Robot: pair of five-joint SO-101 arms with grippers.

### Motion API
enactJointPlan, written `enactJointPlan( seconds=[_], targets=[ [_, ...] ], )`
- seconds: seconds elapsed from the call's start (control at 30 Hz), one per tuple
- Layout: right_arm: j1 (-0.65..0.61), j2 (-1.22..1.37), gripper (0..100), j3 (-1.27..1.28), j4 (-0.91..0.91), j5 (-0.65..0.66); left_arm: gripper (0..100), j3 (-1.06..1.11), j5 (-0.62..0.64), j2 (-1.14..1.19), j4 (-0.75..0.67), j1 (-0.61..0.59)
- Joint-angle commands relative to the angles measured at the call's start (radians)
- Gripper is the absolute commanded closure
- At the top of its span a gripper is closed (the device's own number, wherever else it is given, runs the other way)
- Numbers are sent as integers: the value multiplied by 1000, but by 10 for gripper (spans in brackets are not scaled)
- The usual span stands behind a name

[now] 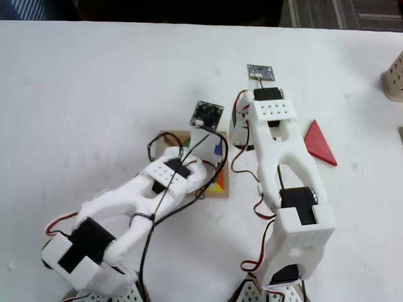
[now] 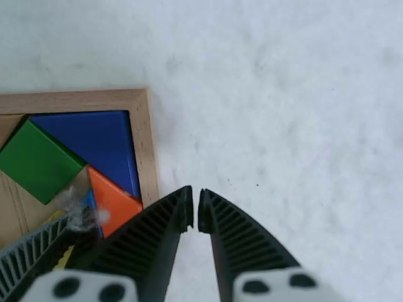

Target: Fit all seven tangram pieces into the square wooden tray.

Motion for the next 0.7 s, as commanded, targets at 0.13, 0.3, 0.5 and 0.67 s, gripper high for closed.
enactJointPlan(
  seconds=[0.13,0.3,0.5,0.67],
  targets=[
    [-5,-12,978,-46,4,14,978,-51,3,-4,3,-36],
    [-5,-12,978,-46,4,14,978,-52,3,-2,29,-36],
    [-4,-10,978,-46,4,14,978,-52,3,-2,32,-28],
    [-4,-10,978,-46,4,12,978,-60,3,-1,51,-28]
  ],
)
